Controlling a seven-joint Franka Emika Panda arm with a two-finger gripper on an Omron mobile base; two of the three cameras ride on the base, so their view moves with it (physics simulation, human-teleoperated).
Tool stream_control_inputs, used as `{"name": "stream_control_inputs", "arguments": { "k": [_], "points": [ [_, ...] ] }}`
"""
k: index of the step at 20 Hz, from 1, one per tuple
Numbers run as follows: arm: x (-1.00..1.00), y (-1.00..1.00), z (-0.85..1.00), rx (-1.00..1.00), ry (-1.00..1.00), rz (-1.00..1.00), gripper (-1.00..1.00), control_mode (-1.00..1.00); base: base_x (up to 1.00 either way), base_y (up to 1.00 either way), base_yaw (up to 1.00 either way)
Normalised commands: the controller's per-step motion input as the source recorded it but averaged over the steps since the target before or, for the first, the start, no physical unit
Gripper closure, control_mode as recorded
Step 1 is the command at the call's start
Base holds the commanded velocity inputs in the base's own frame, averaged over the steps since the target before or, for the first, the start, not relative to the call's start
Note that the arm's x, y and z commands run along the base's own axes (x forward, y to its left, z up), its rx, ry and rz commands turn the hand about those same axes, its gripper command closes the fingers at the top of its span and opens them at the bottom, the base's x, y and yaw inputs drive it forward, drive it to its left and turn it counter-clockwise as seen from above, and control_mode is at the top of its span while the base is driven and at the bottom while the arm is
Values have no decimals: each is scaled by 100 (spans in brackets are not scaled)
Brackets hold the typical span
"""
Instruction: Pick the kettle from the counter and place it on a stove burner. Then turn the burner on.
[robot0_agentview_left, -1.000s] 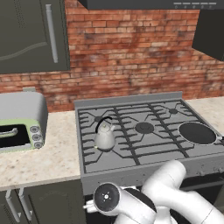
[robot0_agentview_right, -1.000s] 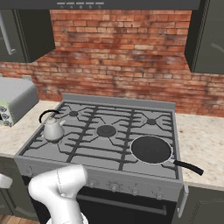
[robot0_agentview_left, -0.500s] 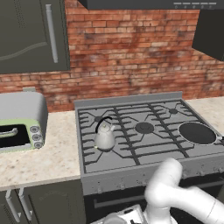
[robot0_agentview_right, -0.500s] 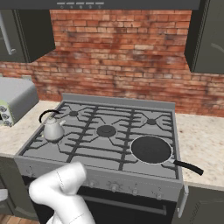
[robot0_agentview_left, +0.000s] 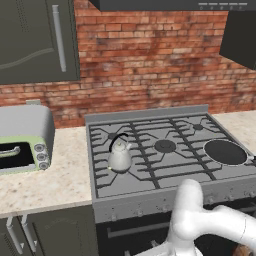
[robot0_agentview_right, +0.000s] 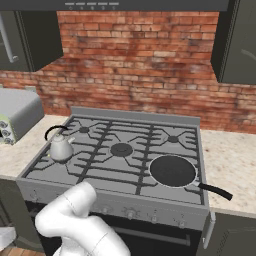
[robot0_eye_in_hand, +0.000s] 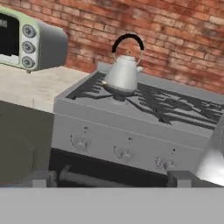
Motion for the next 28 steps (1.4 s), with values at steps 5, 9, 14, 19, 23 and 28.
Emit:
{"name": "stream_control_inputs", "arguments": {
  "k": [5,9,14,19,23,28],
  "points": [
    [0,-18,9,36,-44,0,-100,-100,0,0,0],
    [0,-6,3,36,-38,0,-100,-100,0,0,0],
    [0,0,0,11,-8,0,-100,-100,0,0,0],
    [6,6,0,1,-3,0,-100,-100,0,0,0],
    [15,11,0,9,-6,-1,-100,-100,0,0,0],
    [8,1,0,7,-7,0,-100,-100,0,0,0]
  ]
}}
